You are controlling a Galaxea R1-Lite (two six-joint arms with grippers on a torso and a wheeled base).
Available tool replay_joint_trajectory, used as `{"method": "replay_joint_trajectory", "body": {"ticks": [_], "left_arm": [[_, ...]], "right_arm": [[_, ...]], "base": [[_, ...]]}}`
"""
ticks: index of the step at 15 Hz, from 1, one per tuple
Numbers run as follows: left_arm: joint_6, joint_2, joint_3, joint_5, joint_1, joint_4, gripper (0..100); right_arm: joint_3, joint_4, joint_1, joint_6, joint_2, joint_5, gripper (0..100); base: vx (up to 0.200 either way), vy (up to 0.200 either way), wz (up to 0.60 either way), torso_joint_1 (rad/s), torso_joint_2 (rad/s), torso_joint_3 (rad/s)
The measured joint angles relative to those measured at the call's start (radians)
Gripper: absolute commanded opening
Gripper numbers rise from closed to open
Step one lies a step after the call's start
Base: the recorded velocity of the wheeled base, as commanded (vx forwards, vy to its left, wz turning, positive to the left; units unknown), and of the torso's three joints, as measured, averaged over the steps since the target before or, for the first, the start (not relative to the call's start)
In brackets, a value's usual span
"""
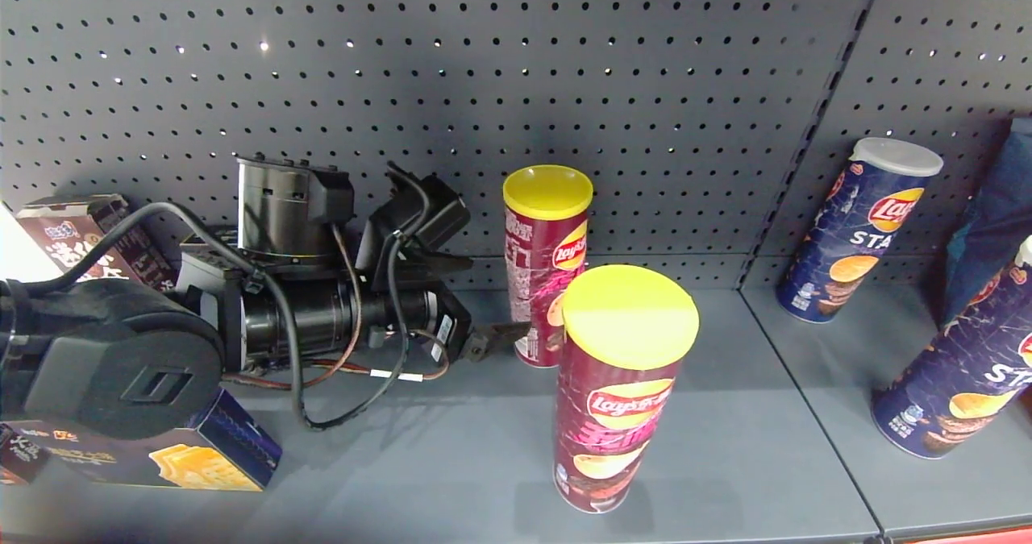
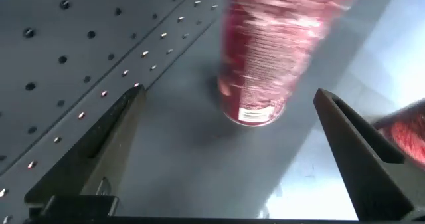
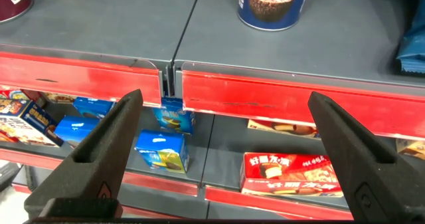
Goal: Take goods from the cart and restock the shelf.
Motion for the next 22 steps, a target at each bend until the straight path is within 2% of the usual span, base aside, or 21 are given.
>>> {"method": "replay_joint_trajectory", "body": {"ticks": [6,13,22], "left_arm": [[-0.045,0.004,-0.006,0.063,-0.001,-0.016,100],[-0.045,0.01,-0.034,0.152,0.006,-0.014,100],[-0.039,0.011,-0.039,0.182,0.013,-0.013,100]], "right_arm": [[0.0,0.0,0.0,0.0,0.0,0.0,100],[0.0,0.0,0.0,0.0,0.0,0.0,100],[0.0,0.0,0.0,0.0,0.0,0.0,100]], "base": [[0.0,0.0,0.0,0.0,0.0,0.0],[0.0,0.0,0.0,0.0,0.0,0.0],[0.0,0.0,0.0,0.0,0.0,0.0]]}}
